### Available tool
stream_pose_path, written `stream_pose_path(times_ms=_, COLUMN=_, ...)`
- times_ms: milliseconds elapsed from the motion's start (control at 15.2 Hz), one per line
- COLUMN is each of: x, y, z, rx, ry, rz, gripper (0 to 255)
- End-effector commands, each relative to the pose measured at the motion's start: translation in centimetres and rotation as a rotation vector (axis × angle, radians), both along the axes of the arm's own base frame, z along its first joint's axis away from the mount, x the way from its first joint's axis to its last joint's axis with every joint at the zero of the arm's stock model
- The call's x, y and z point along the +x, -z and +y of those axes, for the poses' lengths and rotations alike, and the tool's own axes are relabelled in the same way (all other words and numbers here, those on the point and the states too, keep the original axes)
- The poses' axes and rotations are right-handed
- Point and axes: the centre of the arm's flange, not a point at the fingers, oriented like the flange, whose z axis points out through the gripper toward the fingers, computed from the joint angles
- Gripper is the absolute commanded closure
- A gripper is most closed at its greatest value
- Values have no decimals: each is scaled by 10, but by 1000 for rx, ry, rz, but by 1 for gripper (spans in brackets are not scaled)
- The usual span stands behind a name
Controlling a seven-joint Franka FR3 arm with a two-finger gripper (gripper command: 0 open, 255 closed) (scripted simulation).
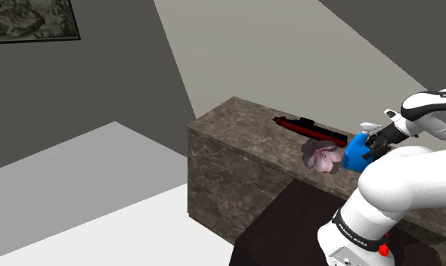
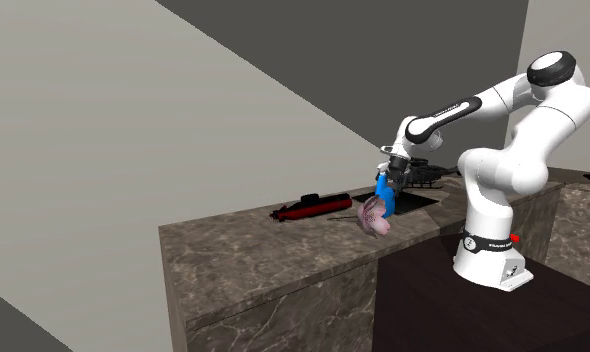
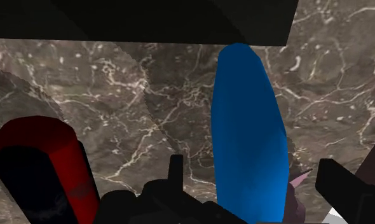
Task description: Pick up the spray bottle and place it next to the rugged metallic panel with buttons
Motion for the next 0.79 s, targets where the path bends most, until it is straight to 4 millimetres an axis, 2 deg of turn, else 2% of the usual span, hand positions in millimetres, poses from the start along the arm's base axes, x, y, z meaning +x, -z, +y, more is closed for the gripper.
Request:
stream_pose_path(times_ms=0, x=-5, y=-12, z=-1, rx=0, ry=0, rz=0, gripper=0)
stream_pose_path(times_ms=198, x=-19, y=-46, z=-4, rx=0, ry=0, rz=0, gripper=0)
stream_pose_path(times_ms=726, x=-19, y=-46, z=-4, rx=0, ry=0, rz=0, gripper=0)
